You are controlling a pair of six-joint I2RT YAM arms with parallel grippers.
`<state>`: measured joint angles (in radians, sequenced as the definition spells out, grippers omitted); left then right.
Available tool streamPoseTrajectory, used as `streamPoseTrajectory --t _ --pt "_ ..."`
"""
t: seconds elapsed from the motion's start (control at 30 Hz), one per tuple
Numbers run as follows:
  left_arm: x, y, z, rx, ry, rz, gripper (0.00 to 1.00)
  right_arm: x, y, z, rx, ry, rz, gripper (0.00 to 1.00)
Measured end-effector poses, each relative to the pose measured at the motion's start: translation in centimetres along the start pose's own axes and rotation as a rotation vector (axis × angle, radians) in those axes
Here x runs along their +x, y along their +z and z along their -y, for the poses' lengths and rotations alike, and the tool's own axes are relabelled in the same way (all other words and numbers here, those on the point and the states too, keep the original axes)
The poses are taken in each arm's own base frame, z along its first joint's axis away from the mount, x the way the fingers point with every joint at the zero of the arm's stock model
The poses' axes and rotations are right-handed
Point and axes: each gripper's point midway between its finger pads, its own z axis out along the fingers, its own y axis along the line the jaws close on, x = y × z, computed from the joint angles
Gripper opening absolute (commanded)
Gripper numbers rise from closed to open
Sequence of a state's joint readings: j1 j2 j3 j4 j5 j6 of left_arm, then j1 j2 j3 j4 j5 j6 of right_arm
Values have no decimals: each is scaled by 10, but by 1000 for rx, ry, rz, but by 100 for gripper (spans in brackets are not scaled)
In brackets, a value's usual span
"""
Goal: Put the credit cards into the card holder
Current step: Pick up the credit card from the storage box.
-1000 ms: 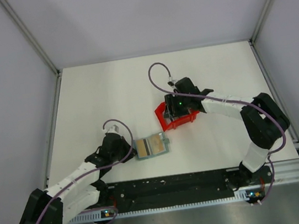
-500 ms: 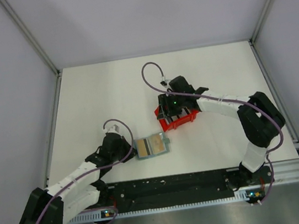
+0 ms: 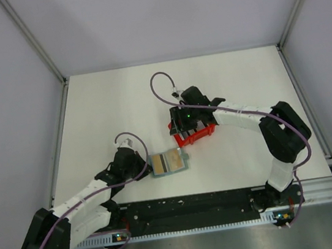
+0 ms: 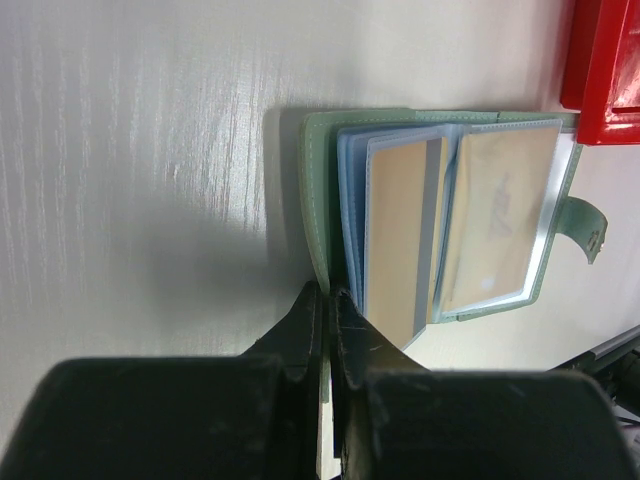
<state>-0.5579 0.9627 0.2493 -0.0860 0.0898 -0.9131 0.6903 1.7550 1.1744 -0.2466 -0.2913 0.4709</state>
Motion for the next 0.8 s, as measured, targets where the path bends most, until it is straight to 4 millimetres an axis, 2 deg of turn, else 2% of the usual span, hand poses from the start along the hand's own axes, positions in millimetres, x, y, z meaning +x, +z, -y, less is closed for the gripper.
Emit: streamPoseTrajectory --t 0.43,0.8 --pt "0 0 0 1 0 0 0 -6 -4 8 57 -27 28 53" --pt "0 0 0 1 1 1 0 -24 -20 23 111 -9 96 53"
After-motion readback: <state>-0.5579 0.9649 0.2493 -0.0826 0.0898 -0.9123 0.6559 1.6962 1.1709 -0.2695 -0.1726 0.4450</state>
